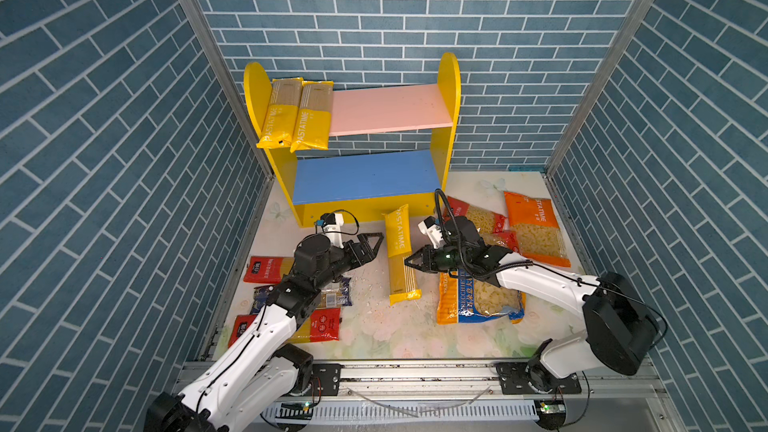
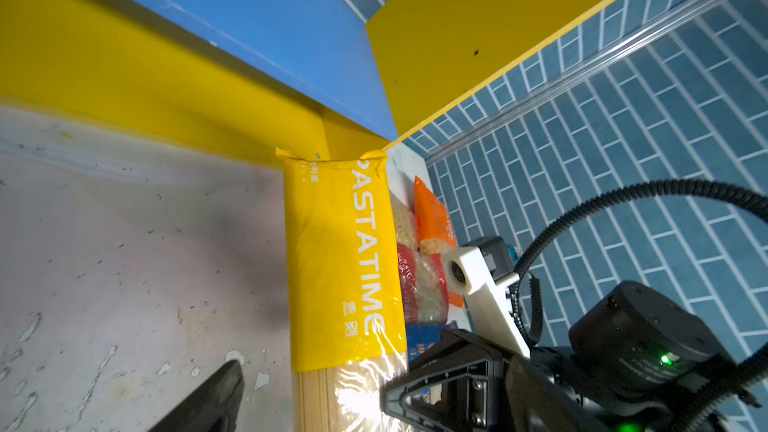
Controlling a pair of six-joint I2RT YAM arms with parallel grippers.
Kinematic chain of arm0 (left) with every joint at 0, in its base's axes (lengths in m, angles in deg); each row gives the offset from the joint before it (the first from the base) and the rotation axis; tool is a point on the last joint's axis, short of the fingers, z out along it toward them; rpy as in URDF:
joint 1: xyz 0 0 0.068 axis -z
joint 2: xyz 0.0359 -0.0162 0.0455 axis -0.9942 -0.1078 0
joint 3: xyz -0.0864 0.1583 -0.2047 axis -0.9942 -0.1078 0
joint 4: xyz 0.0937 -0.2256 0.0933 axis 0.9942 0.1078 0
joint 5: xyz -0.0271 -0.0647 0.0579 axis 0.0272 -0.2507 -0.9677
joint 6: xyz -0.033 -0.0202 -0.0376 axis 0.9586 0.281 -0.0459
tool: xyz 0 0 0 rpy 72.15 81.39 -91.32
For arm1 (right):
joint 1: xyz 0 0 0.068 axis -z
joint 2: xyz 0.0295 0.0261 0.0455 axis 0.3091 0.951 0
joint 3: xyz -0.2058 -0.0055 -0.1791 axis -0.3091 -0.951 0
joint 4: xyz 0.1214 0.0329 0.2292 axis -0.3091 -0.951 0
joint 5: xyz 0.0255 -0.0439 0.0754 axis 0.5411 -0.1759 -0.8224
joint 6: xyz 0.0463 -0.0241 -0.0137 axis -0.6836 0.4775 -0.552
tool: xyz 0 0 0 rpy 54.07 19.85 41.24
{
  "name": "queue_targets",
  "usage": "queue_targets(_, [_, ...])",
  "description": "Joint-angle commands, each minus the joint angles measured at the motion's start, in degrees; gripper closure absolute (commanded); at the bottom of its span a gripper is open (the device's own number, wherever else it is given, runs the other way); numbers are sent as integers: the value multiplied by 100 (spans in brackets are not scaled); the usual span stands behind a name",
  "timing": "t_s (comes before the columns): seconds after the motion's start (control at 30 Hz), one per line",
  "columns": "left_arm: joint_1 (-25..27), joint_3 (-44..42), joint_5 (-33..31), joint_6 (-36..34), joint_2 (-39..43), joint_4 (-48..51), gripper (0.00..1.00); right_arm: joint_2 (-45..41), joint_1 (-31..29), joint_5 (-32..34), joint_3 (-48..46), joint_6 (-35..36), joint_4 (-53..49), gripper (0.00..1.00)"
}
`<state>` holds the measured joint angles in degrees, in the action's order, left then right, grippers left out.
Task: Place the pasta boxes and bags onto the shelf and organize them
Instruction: 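Grasp the pack with left gripper beside the right gripper, then lift the upright pack with both grippers up onto the pink shelf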
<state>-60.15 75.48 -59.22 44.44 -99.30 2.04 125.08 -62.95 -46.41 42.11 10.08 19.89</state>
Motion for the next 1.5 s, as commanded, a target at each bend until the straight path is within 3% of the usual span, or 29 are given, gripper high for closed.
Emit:
queue_targets(0.0, [-134,248,457,317,55,-281,0,-647,-14,-354,783,642,542,100])
queue_targets(0.23, [-192,669,761,274,-225,-609,0,-819,-14,-583,1624,899,344,100])
queue_targets(0.53, [-355,1636,1342,440,-953,-1458,1,-314,45,-1042,3046,1131,153,100])
queue_targets(0.87, [-537,2544,1813,764,-1653,-2215,12,411,257,-1709,3777,128,1001,100])
queue_targets(0.97, [-596,2789,1943,792,-1873,-2231,27,522,374,-1722,3837,-154,1232,100])
queue_targets(1.13, [-714,3115,1960,905,-2097,-2274,61,588,470,-1682,3850,-417,1354,100])
queue_targets(1.27, [-721,3402,1929,1002,-2287,-2306,77,623,469,-1644,3749,-661,1606,98])
queue_targets(1.37, [-719,3528,1765,1098,-2358,-2356,86,573,469,-1493,3618,-699,1724,87])
queue_targets(1.47, [-719,3568,1442,1127,-2310,-2377,93,514,470,-1276,3405,-697,1758,70])
